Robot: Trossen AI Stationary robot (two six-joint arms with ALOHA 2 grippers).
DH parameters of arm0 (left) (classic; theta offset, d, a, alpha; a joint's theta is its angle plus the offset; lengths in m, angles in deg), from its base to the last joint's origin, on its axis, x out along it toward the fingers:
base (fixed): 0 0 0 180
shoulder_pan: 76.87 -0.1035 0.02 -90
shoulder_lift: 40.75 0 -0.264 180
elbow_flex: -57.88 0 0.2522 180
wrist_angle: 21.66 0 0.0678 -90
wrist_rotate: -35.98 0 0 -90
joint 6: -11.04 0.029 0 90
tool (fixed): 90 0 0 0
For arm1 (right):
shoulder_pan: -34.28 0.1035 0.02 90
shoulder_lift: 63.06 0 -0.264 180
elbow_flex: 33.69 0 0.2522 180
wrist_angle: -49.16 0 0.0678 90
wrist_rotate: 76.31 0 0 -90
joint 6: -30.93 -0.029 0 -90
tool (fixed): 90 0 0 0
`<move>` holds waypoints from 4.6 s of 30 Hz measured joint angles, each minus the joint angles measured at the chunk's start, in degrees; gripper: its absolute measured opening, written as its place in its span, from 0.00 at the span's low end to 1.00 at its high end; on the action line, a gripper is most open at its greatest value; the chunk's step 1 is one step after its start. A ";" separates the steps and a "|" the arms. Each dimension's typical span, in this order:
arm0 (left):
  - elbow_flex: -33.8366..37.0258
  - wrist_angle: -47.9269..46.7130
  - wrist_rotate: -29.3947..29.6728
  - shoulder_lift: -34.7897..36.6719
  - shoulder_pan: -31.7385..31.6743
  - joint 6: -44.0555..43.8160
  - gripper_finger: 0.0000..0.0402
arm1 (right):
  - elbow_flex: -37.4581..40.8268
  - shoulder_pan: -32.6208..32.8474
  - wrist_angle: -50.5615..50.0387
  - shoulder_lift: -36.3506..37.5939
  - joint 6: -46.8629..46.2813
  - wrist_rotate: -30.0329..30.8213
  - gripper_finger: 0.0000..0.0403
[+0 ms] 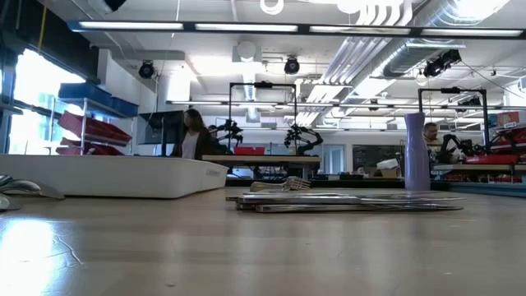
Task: Sort silverware
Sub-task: Put the fork in the silverware tray
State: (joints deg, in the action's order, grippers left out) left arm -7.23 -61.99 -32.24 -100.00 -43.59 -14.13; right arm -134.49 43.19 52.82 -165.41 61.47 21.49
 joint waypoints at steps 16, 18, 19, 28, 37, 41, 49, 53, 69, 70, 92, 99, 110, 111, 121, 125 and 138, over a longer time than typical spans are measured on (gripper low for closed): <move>0.09 -22.08 25.26 10.88 2.63 -7.62 0.14 | 0.00 -27.63 -6.80 -8.39 -8.71 -18.55 0.00; 0.09 -22.13 26.50 10.74 2.48 -5.99 0.14 | -0.10 -28.82 -5.02 -10.75 -9.08 -20.57 0.00; 0.09 -22.07 27.40 10.76 2.19 -5.17 0.14 | -0.79 -29.28 -4.73 -12.14 -9.18 -21.21 0.00; 0.09 -22.49 29.51 10.74 -0.57 -1.27 0.14 | -13.52 -30.02 -10.12 -22.14 -10.82 -22.57 0.00; 1.82 -25.43 29.91 10.41 -1.16 -6.20 0.14 | -24.80 -36.01 -45.14 -21.09 -16.71 -14.43 0.04; 4.32 -24.71 30.78 10.39 -2.22 -6.47 0.14 | -24.66 -39.39 -54.88 -21.00 -8.77 -14.20 0.15; 4.76 -19.23 28.80 10.41 -5.30 -4.50 0.14 | -24.52 -42.36 -62.11 -26.08 4.72 -9.79 0.30; 4.76 -16.00 26.50 10.39 -6.03 -1.97 0.14 | -24.48 -41.37 -65.15 -27.55 14.94 -9.65 0.33; 4.76 -15.78 26.38 9.45 -6.85 -1.73 0.14 | -29.79 -42.74 -64.91 -36.58 24.18 -4.18 0.34; 4.76 -15.69 26.37 9.27 -7.04 -1.73 0.14 | -31.38 -43.10 -66.12 -37.45 24.38 -5.65 0.34; 4.76 -15.87 20.72 5.76 -10.85 -1.09 0.14 | -46.23 -44.61 -78.69 -43.82 26.98 -9.93 0.21; 4.76 -15.78 20.68 5.76 -10.83 -1.14 0.14 | -46.23 -44.55 -80.32 -45.84 28.44 -10.16 0.21; 4.76 -15.69 20.72 5.78 -10.82 -1.14 0.14 | -46.27 -44.76 -79.12 -46.21 31.30 -8.16 0.02; 4.76 -15.75 20.70 5.78 -10.82 -1.14 0.14 | -46.27 -44.49 -79.07 -46.21 31.28 -7.35 0.01; 4.76 -15.82 17.45 5.78 -10.76 -0.71 0.14 | -47.87 -40.02 -79.68 -41.70 32.90 -1.36 0.00; 4.76 -15.81 16.32 5.87 -10.74 -0.25 0.14 | -47.96 -35.86 -79.46 -37.84 37.92 -1.79 0.00; 4.76 -16.30 13.82 8.94 -10.58 -0.04 0.14 | -47.87 -24.15 -71.59 -35.45 51.69 -5.26 0.00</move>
State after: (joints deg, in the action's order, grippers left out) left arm -2.47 -78.29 -18.42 -91.06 -54.17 -14.16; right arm -182.36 19.04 -18.77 -200.86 113.16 16.23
